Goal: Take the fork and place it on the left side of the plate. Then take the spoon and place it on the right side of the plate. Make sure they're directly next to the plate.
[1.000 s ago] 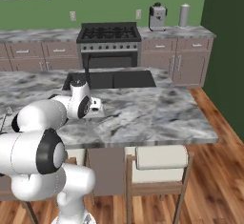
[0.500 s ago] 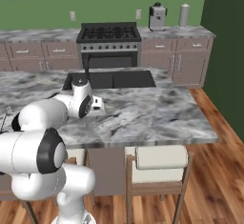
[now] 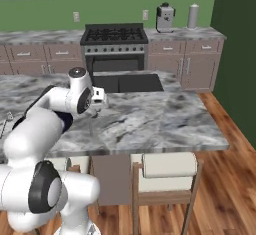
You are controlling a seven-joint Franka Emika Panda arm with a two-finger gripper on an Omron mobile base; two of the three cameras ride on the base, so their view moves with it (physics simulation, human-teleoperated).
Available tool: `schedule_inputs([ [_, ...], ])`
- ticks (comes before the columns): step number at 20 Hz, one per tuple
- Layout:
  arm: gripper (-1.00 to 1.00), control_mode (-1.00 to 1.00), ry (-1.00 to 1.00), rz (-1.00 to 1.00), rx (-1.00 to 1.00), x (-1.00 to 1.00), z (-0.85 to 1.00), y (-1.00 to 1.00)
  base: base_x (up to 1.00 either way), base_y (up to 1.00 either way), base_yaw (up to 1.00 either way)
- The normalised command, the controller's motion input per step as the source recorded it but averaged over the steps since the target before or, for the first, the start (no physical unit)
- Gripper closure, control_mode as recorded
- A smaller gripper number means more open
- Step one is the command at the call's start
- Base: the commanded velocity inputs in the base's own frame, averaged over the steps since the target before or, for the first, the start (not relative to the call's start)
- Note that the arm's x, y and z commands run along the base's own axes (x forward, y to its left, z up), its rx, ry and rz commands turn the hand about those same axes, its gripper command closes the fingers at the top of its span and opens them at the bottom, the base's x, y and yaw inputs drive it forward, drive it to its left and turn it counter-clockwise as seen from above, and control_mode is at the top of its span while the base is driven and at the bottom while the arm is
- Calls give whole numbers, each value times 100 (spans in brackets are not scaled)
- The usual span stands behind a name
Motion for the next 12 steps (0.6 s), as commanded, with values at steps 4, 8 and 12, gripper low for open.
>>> schedule_inputs([
  [4,-100,-100,-6,0,0,-43,99,0,0,0,0],
  [8,-100,-100,-3,0,0,-55,89,0,0,0,0],
  [12,-100,-100,-5,0,0,-78,63,0,0,0,0],
])
